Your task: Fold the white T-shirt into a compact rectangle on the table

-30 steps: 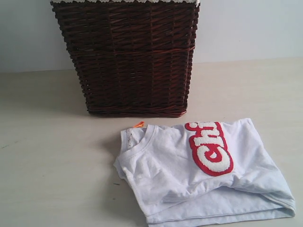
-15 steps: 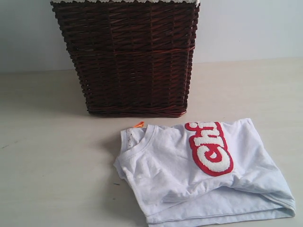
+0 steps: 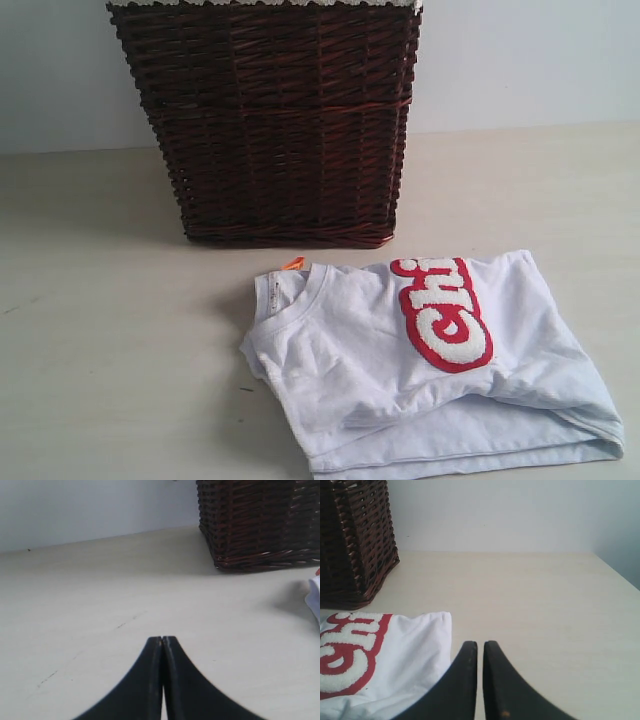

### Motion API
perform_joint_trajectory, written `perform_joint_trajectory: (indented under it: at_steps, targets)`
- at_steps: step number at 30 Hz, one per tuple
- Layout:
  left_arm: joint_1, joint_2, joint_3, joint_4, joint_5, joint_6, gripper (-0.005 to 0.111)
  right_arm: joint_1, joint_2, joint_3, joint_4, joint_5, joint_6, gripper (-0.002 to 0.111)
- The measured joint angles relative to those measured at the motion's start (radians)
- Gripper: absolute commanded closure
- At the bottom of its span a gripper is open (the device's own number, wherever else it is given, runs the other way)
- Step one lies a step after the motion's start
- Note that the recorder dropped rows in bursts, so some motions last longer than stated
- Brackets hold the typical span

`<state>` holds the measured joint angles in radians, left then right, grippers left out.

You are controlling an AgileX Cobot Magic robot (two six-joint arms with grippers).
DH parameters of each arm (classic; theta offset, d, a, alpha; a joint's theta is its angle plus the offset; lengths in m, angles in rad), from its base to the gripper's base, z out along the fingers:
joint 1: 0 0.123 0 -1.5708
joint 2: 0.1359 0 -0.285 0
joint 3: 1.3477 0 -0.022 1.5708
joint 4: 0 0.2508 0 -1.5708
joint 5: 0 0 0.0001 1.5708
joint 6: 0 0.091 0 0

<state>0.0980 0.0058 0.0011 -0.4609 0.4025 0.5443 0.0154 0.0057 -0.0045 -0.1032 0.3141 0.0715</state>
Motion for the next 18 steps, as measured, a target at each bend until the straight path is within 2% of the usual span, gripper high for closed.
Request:
perform_joint_trajectory:
  at_steps: [4,6,8,10,13,15,18]
  targets:
    - [0.000,0.000,0.000,0.006,-0.017,-0.013,0.105,0.000,0.000,0.000,0.000,0.000,0.000,0.101]
    - [0.000,0.000,0.000,0.008,-0.067,-0.100,0.105,0.000,0.000,0.000,0.000,0.000,0.000,0.101]
    - [0.000,0.000,0.000,0.077,-0.153,-0.319,0.105,0.000,0.000,0.000,0.000,0.000,0.000,0.101]
    - [0.000,0.000,0.000,0.249,-0.239,-0.594,0.105,0.000,0.000,0.000,0.000,0.000,0.000,0.101]
    - [0.000,0.000,0.000,0.454,-0.289,-0.939,0.105,0.000,0.000,0.000,0.000,0.000,0.000,0.101]
    - [0.000,0.000,0.000,0.509,-0.269,-1.028,0.105,0.000,0.000,0.000,0.000,0.000,0.000,0.101]
    - [0.000,0.000,0.000,0.529,-0.186,-1.058,0.105,0.000,0.000,0.000,0.000,0.002,0.000,0.101]
